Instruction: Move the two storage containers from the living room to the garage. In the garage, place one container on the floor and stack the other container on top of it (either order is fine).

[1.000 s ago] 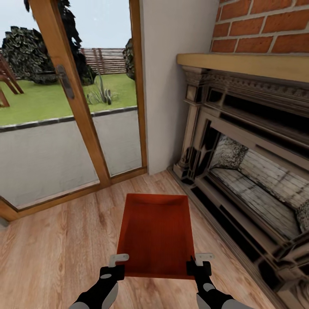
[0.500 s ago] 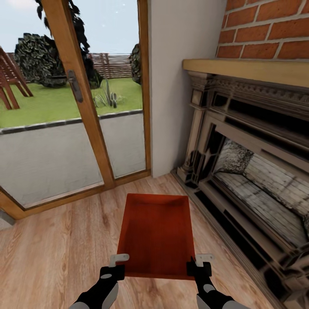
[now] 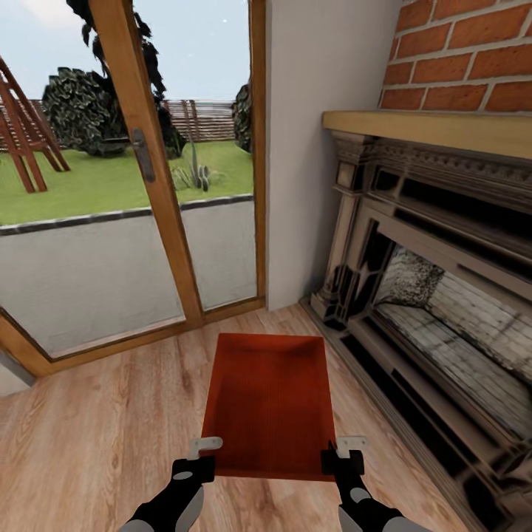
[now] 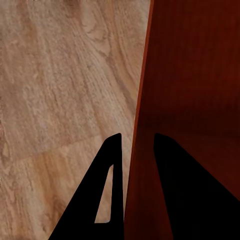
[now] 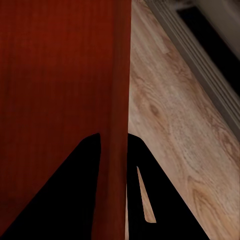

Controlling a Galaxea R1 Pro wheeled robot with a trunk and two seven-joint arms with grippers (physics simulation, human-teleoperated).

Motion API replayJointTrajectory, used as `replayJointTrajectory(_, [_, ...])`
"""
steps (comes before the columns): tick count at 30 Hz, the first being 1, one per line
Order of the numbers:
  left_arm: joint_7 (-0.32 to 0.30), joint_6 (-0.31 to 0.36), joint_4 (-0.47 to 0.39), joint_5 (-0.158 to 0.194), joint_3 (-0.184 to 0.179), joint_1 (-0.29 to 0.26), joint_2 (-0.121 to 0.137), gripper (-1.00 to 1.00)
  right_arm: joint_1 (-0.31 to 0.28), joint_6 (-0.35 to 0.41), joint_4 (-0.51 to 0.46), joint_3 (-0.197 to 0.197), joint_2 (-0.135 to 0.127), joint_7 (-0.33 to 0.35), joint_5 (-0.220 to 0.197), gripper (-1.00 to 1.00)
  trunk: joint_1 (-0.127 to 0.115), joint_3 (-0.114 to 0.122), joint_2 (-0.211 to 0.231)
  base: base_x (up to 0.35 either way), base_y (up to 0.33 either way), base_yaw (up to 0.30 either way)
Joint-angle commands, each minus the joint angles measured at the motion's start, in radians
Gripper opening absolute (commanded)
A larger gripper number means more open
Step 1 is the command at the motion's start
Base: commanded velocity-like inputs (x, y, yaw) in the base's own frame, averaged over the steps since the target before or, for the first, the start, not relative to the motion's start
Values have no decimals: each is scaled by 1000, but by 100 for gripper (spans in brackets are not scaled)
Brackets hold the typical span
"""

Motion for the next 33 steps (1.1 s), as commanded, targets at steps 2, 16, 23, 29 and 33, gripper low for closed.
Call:
replayJointTrajectory(2, [5,4,3,25,-11,0,0,-100,-1,-16,-35,-4,0,-5,5,-100,0,2,-1,0,0,82])
replayJointTrajectory(16, [5,3,3,24,-11,0,0,-100,-1,-16,-35,-4,0,-4,5,-100,0,24,-1,0,0,82])
replayJointTrajectory(23, [5,4,3,24,-11,0,0,-100,-1,-16,-35,-4,0,-4,5,-100,0,35,-1,0,0,82])
replayJointTrajectory(29, [5,3,3,24,-11,0,0,-100,-1,-16,-35,-4,0,-4,6,-100,0,44,-1,0,0,82])
replayJointTrajectory(33, [5,4,3,24,-11,0,0,-100,-1,-16,-35,-4,0,-3,6,-100,0,50,-1,0,0,82])
